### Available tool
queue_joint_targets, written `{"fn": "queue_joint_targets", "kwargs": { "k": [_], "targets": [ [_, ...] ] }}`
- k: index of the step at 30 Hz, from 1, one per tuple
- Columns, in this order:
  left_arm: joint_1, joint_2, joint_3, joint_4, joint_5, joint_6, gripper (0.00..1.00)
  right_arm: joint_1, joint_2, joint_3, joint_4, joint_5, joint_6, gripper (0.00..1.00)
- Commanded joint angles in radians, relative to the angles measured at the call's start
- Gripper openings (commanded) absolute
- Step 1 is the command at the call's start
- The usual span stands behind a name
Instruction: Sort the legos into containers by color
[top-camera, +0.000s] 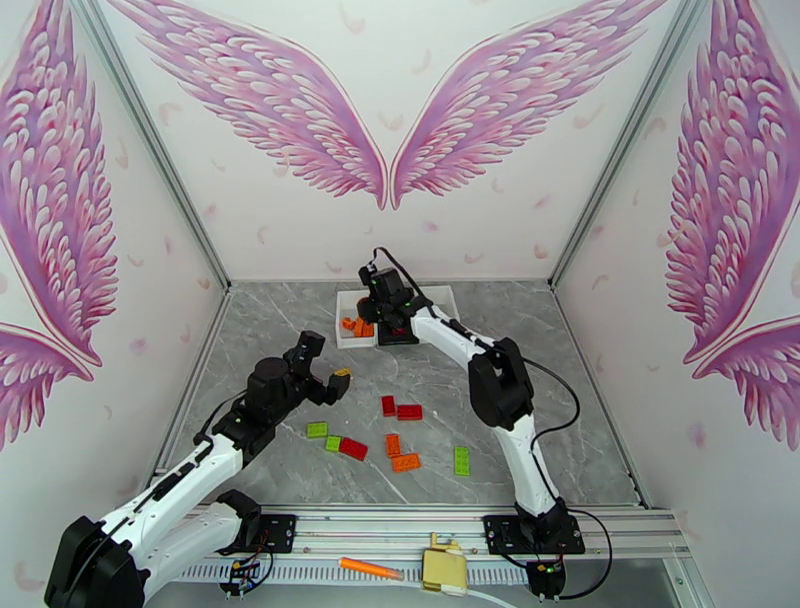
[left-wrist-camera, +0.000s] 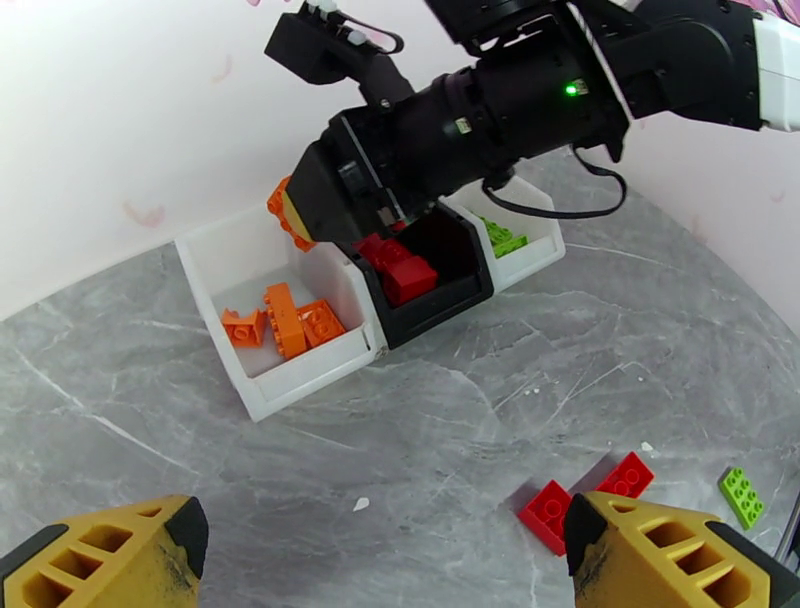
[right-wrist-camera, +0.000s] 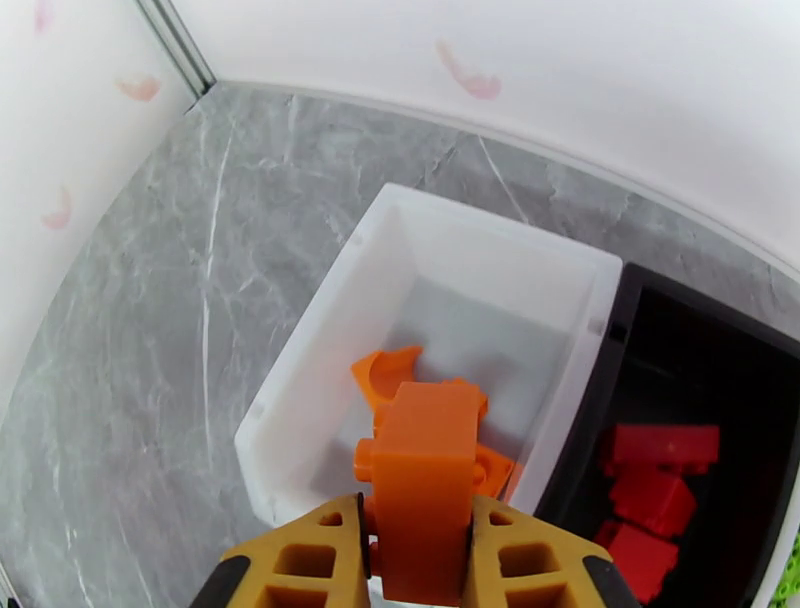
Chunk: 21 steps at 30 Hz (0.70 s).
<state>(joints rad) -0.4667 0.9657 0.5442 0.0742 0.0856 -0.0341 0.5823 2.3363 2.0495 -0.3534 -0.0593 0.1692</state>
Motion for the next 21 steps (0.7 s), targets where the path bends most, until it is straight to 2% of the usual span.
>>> {"fn": "queue_joint_targets", "kwargs": {
  "k": [1, 4, 10, 17, 21],
  "targets": [
    [0.002, 0.0, 0.004, -0.038, -0.01, -0.007, 0.99, -0.012, 0.071, 0.099, -0.039, 0.027, 0.019, 0.22],
    [0.001, 0.009, 0.017, -0.054, -0.027, -0.021, 0.99, -0.013, 0.089, 0.135, -0.054, 0.029, 0.01, 0.26],
    [-0.017, 0.028, 0.082, -0.18, -0.118, -0.077, 0.99, -0.012, -0.003, 0.078, -0.046, -0.018, -0.005, 0.56],
    [-0.079, 0.024, 0.133, -0.384, -0.303, -0.218, 0.99, -0.012, -0.249, -0.247, 0.124, -0.069, -0.033, 0.79],
    [-0.112, 0.043, 0.161, -0.519, -0.383, -0.336, 0.99, -0.01, -0.408, -0.477, 0.253, -0.121, -0.086, 0.87]
  ]
}}
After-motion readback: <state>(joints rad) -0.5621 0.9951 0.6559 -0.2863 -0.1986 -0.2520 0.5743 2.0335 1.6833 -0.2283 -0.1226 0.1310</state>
